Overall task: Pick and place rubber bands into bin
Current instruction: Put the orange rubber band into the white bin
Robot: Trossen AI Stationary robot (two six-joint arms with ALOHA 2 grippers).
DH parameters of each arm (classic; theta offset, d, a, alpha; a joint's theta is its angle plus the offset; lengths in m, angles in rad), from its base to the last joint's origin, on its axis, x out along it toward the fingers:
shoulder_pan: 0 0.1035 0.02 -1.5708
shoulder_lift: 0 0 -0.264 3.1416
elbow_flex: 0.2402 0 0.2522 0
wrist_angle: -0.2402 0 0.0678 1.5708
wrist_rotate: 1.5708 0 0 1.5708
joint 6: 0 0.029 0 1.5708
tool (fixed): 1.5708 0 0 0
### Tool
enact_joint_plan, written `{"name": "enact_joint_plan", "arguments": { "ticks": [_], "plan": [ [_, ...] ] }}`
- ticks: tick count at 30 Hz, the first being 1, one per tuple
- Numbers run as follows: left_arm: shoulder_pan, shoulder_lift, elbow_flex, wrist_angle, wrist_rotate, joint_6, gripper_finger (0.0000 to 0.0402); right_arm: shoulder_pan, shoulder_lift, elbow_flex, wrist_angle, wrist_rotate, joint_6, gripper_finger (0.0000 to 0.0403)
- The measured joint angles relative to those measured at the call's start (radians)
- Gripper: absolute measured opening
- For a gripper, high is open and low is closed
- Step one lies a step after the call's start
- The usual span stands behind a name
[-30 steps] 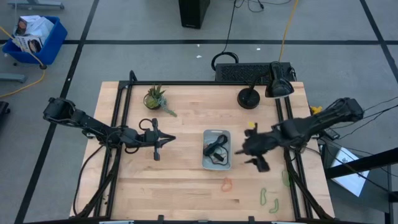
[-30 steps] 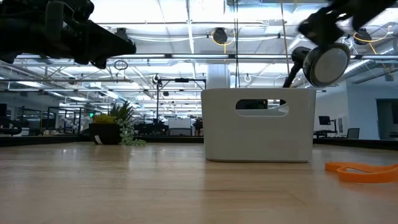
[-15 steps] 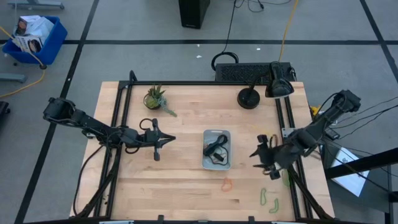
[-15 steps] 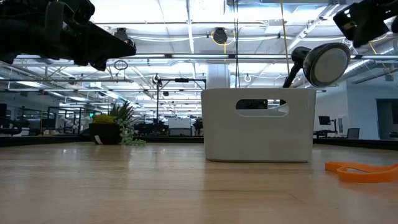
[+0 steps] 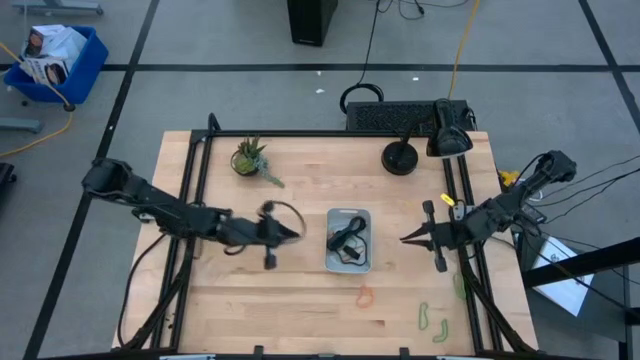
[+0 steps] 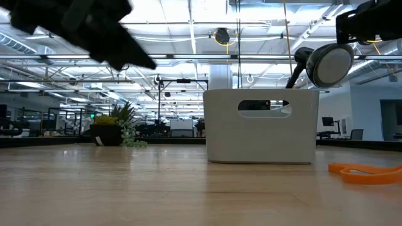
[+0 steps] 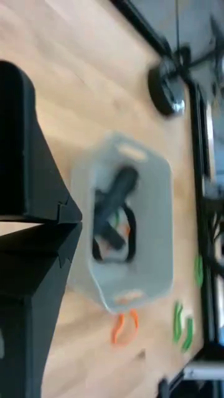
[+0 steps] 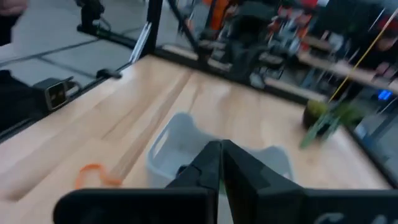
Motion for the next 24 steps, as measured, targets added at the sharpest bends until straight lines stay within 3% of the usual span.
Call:
{"name": "enact_joint_plan", "arguments": {
  "ticks": [7, 14, 24],
  "plan": [
    [-0.075, 0.321, 0.407, -0.100, 0.098, 0.080, 0.0004, -0.041, -0.020, -0.139, 0.284, 0.000, -0.133, 0.0005],
    [-0.121, 0.593, 0.771, -0.268, 0.101, 0.109, 0.0053, -0.054, -0.031, -0.154, 0.309, 0.027, -0.108, 0.0003],
    [-0.125, 0.884, 1.040, -0.294, 0.096, 0.093, 0.0153, -0.054, -0.034, -0.154, 0.312, 0.051, -0.074, 0.0001]
  ]
}}
